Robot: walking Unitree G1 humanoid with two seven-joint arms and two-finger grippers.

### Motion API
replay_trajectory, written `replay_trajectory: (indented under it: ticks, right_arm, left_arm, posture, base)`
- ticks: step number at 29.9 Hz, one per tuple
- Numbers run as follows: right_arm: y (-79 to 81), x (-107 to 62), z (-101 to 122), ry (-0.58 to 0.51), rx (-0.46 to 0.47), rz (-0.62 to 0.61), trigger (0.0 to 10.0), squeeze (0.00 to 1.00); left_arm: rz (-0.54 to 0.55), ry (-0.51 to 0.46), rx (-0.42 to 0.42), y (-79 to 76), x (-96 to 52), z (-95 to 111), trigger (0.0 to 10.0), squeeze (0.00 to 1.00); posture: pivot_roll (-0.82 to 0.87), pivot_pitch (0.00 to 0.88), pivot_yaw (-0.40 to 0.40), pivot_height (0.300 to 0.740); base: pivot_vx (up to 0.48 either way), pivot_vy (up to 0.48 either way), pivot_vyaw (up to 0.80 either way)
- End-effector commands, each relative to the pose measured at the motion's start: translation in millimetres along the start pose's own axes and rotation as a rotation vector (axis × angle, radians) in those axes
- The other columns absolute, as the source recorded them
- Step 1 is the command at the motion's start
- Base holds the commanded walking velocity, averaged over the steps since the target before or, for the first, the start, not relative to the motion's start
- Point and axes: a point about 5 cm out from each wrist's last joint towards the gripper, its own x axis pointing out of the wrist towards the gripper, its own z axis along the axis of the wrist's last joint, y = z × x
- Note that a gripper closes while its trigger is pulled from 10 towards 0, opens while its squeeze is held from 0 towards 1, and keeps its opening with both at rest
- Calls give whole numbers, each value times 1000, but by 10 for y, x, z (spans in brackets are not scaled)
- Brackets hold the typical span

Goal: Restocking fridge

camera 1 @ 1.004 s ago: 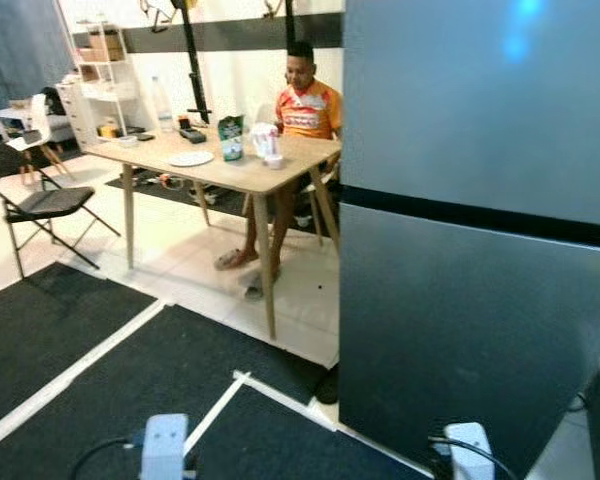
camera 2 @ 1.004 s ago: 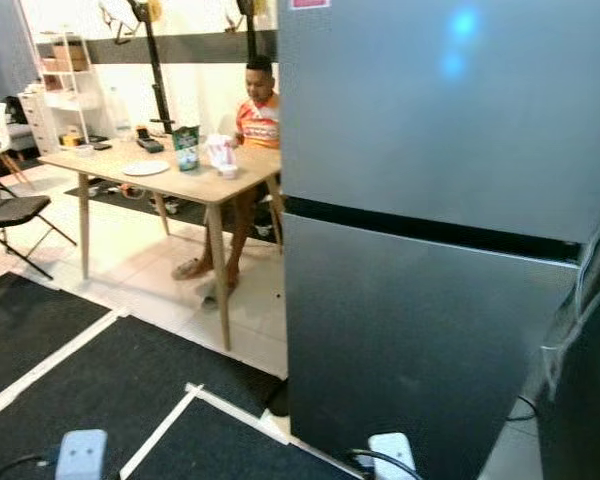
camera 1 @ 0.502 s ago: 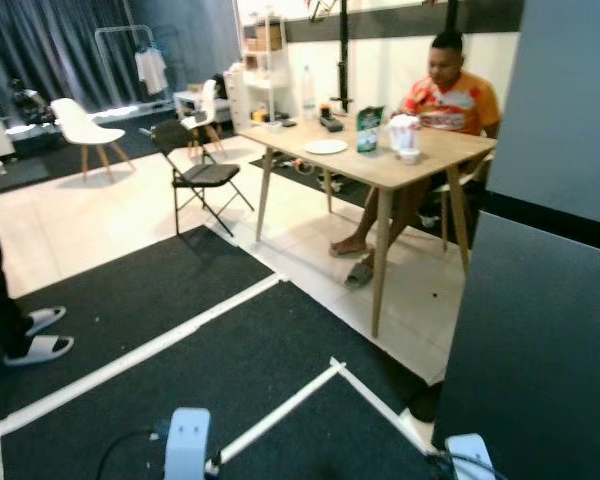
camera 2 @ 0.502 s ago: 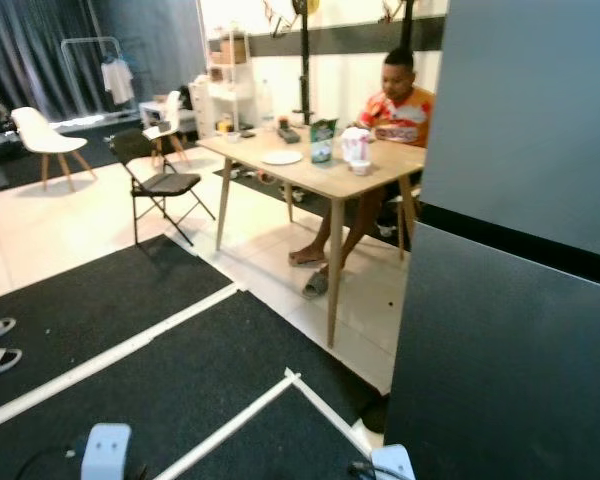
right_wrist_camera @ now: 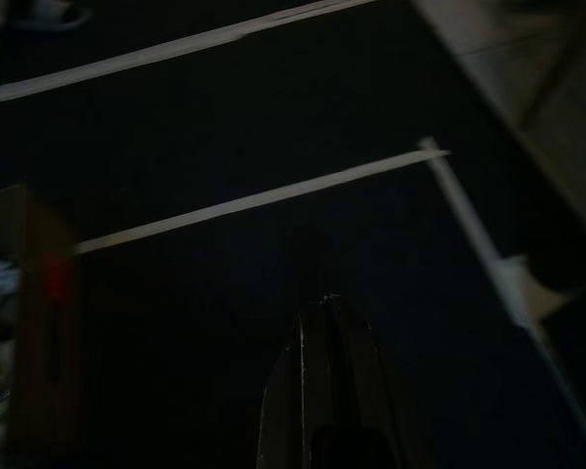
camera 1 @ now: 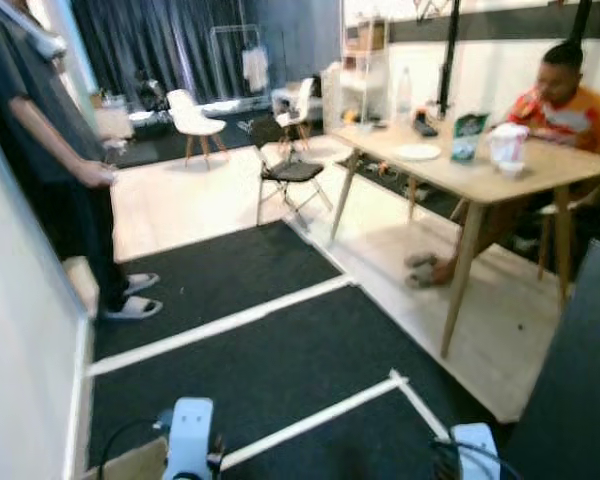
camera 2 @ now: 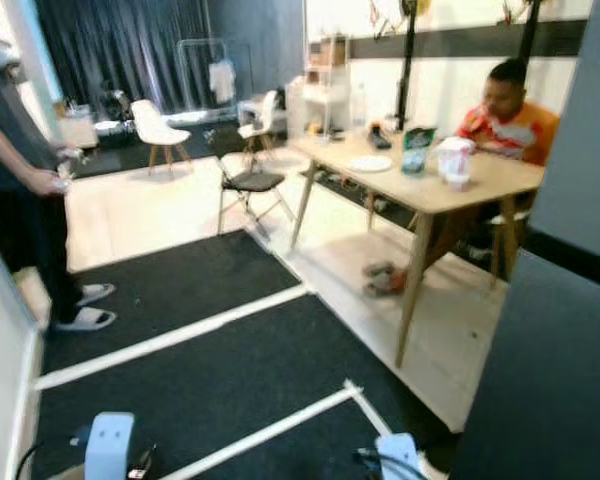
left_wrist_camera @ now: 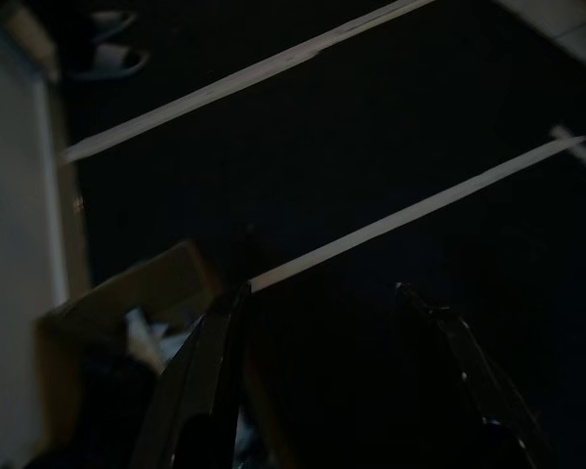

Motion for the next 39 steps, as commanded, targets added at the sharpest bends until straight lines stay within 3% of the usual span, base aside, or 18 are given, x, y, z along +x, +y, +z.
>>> replay_trajectory:
  ticks: [1, 4, 8, 12, 18, 24, 32, 39]
  right_arm:
    - [0, -4, -9, -5, 20, -4, 10000, 0]
    - [-24, -14, -30, 0, 48, -27, 10000, 0]
    - [-18, -43, -120, 44, -19, -10, 10000, 0]
    - [-29, -47, -139, 42, 55, -42, 10000, 0]
    - [-18, -42, -140, 46, 59, -45, 10000, 0]
    - [-9, -26, -118, 46, 66, -57, 10000, 0]
    - [-75, -60, -141, 24, 131, -93, 10000, 0]
    - [-77, -65, -150, 32, 107, -81, 10000, 0]
  left_arm:
    - [-15, 15, -2, -48, 2, -17, 10000, 0]
    - [-20, 17, -13, -79, -1, -25, 10000, 0]
    - [-53, 35, 3, -178, 3, -41, 10000, 0]
    - [-46, -20, -15, -202, 29, 56, 10000, 0]
    - [-50, -30, -46, -206, 57, 114, 10000, 0]
    - [-114, -28, -1, -275, 70, 135, 10000, 0]
    - [-103, 19, -10, -249, 68, 82, 10000, 0]
    - [-99, 3, -24, -248, 59, 84, 10000, 0]
  posture:
    - [-47, 14, 67, 740]
    - [-48, 20, 62, 740]
    - [-38, 36, 43, 740]
    - [-40, 34, 52, 740]
    - [-45, 34, 66, 740]
    - [-57, 55, 70, 740]
    - [-61, 53, 72, 740]
    - [-58, 49, 65, 740]
  base:
    - [0, 0, 800]
    - [0, 0, 217]
    - [0, 0, 0]
    - [0, 0, 0]
    - [0, 0, 0]
    - [0, 0, 0]
    - [0, 0, 0]
    - [0, 0, 0]
